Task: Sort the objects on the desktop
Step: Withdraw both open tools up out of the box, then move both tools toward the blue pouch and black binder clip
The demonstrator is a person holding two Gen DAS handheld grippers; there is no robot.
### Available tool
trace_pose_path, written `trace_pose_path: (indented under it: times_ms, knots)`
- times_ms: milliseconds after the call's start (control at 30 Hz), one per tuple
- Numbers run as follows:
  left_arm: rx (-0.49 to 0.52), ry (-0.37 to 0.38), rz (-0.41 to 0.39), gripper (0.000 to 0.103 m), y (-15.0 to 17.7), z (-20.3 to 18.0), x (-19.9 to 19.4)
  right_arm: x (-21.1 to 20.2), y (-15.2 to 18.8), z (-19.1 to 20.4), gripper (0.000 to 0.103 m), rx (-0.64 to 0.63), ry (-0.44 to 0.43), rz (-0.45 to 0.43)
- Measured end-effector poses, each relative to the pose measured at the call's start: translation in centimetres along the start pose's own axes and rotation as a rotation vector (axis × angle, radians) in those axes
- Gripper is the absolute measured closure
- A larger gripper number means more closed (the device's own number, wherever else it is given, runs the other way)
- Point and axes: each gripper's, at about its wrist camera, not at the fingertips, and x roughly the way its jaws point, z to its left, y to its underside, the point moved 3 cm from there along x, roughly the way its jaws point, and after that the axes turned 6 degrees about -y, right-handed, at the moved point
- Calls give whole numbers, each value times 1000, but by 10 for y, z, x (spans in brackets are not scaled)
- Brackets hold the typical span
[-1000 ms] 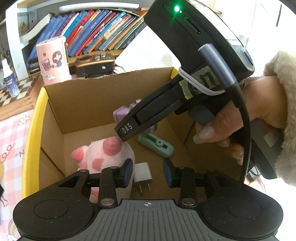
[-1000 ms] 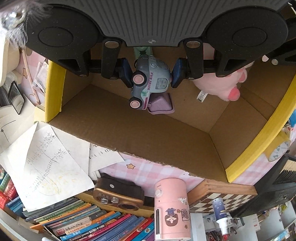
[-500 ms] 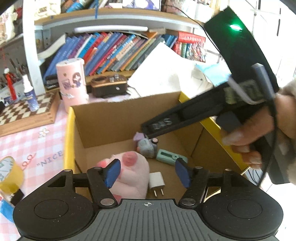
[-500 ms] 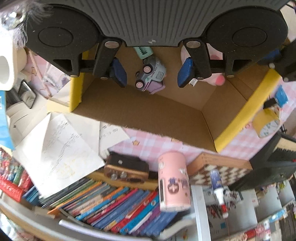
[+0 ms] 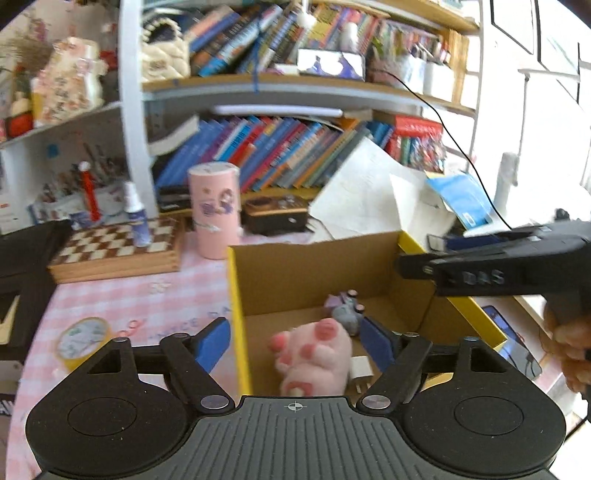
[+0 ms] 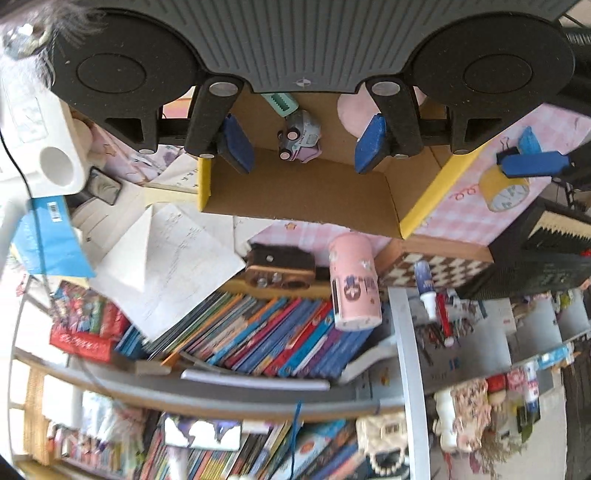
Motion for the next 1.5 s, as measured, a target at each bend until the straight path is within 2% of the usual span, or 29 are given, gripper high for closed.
trace_pose_path:
  times_ms: [133,300,467,667,867,1067,1167,1267,1500]
  knots:
    - [-27,-42,-29,19,8,11,-19,-23,14,9,40,-1,42,-47]
    - [-78,-91,-26,18,24,26,-34,-38,41,21,33,19,89,-66]
    - [-105,-156,-1,17,46,39,-44,-42,74,32,32,37,117,-19]
    - [-154,-174,22,17,69,52,-54,-48,104,47,30,43,142,22]
    - [-132,-197,25,17,90,57,-67,-59,123,68,28,101,153,31]
    - [-105,-184,88,17,113,67,-79,-69,135,98,23,120,170,42]
    - [-90,-173,89,17,118,75,-87,-73,139,113,23,120,180,44]
    - [-80,-168,82,9,123,85,-97,-77,146,130,22,120,192,49]
    - [-59,-140,105,9,141,109,-112,-80,164,167,22,127,219,72]
